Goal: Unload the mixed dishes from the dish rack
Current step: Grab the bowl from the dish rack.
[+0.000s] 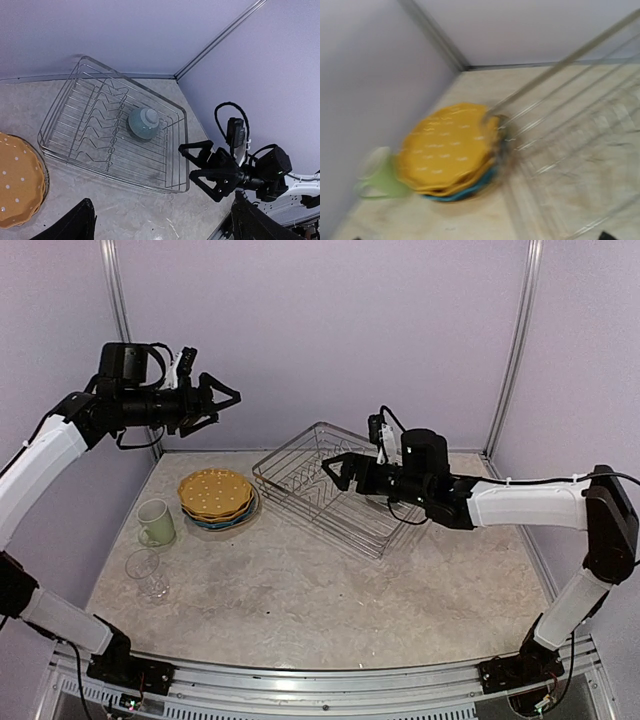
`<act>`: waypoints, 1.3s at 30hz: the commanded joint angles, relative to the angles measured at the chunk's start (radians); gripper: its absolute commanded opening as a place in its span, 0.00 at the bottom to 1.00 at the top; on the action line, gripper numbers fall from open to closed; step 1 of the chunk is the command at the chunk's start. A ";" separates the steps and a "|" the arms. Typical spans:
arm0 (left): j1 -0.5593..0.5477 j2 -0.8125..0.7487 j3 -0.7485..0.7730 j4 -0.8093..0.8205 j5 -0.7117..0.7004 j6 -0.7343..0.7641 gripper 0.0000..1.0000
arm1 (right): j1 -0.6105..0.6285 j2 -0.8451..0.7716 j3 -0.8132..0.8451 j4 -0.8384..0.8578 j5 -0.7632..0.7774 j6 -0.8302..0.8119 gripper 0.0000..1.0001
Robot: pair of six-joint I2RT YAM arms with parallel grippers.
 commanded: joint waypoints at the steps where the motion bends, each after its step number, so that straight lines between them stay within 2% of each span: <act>1: -0.062 0.053 -0.012 -0.084 -0.118 0.185 0.90 | -0.010 0.005 0.148 -0.365 0.218 -0.156 1.00; 5: -0.068 0.063 -0.049 -0.086 -0.133 0.209 0.90 | -0.030 0.083 0.312 -0.640 0.407 -0.255 1.00; 8: -0.069 0.059 -0.060 -0.101 -0.117 0.208 0.90 | -0.070 0.149 0.398 -0.772 0.497 -0.301 1.00; 13: -0.069 0.052 -0.057 -0.115 -0.099 0.195 0.91 | -0.173 0.250 0.505 -0.853 0.413 -0.365 1.00; 18: -0.068 0.054 -0.067 -0.111 -0.079 0.192 0.91 | -0.245 0.416 0.694 -0.967 0.354 -0.410 1.00; 25: -0.065 0.079 -0.070 -0.112 -0.085 0.195 0.92 | -0.282 0.556 0.849 -1.003 0.293 -0.424 0.99; 30: -0.052 0.099 -0.070 -0.111 -0.070 0.186 0.91 | -0.281 0.598 0.867 -1.001 0.268 -0.426 0.93; 34: -0.034 0.112 -0.071 -0.108 -0.044 0.173 0.92 | -0.282 0.620 0.876 -1.020 0.284 -0.422 0.83; 39: -0.022 0.120 -0.072 -0.104 -0.032 0.163 0.91 | -0.283 0.624 0.858 -1.005 0.293 -0.419 0.78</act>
